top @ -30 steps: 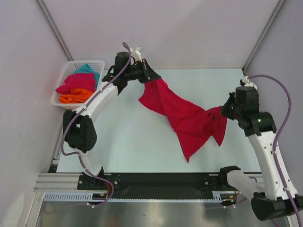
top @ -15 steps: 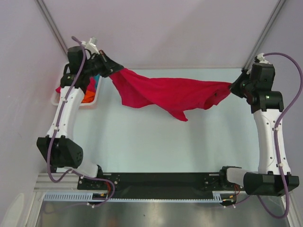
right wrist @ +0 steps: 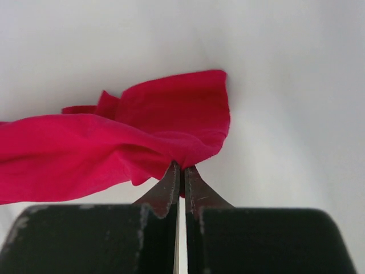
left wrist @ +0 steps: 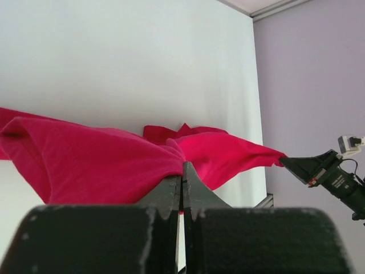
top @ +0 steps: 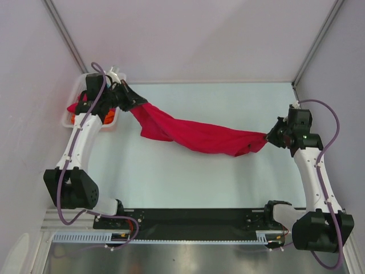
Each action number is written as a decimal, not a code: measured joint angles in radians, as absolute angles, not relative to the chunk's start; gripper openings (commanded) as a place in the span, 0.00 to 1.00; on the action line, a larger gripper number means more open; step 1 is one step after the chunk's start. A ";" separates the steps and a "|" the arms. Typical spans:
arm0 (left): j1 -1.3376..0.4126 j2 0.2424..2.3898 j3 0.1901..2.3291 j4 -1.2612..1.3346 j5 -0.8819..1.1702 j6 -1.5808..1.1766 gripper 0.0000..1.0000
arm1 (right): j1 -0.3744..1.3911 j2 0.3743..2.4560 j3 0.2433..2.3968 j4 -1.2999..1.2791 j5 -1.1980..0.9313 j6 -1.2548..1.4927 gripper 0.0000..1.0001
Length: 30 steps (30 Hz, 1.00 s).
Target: Fold and stack the t-shirts
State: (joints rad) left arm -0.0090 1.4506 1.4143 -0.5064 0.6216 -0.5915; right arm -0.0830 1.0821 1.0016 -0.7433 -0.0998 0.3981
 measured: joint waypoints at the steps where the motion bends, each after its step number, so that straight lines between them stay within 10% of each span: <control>1: -0.009 1.451 1.408 -0.511 0.619 -0.591 0.00 | -0.083 1.079 1.002 -0.728 -0.116 0.411 0.00; 10: -0.009 1.453 1.457 -0.570 0.584 -0.566 0.00 | -0.083 1.143 1.136 -0.686 -0.151 0.437 0.00; 18: -0.008 1.685 1.924 -0.684 0.597 -0.538 0.00 | -0.097 1.427 1.575 -0.686 -0.143 0.442 0.00; 30: 0.044 1.555 1.830 -0.721 0.588 -0.514 0.04 | -0.098 1.211 1.521 -0.734 -0.148 0.445 0.00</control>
